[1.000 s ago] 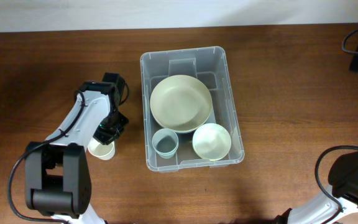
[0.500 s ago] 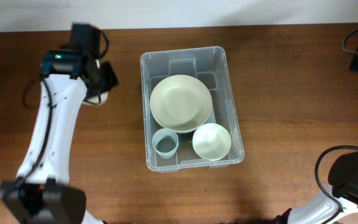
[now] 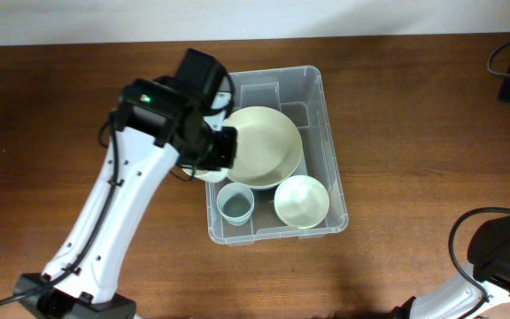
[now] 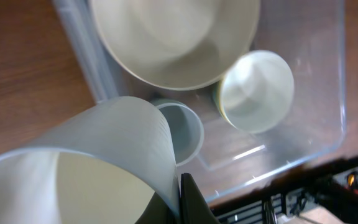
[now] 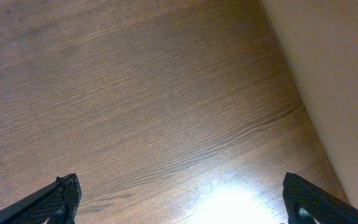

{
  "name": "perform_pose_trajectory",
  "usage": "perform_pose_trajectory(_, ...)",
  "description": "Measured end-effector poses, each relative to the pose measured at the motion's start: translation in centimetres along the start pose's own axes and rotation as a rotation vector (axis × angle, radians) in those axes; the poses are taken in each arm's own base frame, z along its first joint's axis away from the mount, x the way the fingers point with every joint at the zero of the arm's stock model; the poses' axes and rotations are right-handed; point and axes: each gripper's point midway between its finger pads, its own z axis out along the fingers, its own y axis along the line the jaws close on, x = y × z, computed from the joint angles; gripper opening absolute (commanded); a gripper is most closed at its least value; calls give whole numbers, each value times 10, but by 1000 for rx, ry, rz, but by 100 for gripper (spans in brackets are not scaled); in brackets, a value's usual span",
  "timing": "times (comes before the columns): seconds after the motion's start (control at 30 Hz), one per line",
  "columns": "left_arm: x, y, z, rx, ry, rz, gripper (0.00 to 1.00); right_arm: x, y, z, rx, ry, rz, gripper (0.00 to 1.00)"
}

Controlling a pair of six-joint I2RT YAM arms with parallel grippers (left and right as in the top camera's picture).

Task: Pack container
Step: 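Carry the cream cup and stack it into the cups in the bin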

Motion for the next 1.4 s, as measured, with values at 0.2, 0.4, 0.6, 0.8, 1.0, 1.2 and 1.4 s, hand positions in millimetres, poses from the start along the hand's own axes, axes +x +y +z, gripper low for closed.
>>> perform_pose_trajectory(0.2,16,-36,5,28,29,106,1,0,0,0,0,0,-1,99)
perform_pose_trajectory(0.4,34,-40,21,3,137,126,1,0,0,0,0,0,0,99)
perform_pose_trajectory(0.6,42,-39,31,14,186,117,1,0,0,0,0,0,-1,99)
perform_pose_trajectory(0.8,43,-41,31,20,189,122,93,0,0,0,0,0,-1,99)
perform_pose_trajectory(1.0,40,-42,32,28,177,122,99,0,0,0,0,0,-1,99)
perform_pose_trajectory(1.2,7,-37,34,38,58,97,99,0,0,0,0,0,-1,99)
perform_pose_trajectory(1.4,-80,74,13,-129,-253,-215,99,0,0,0,0,0,-1,99)
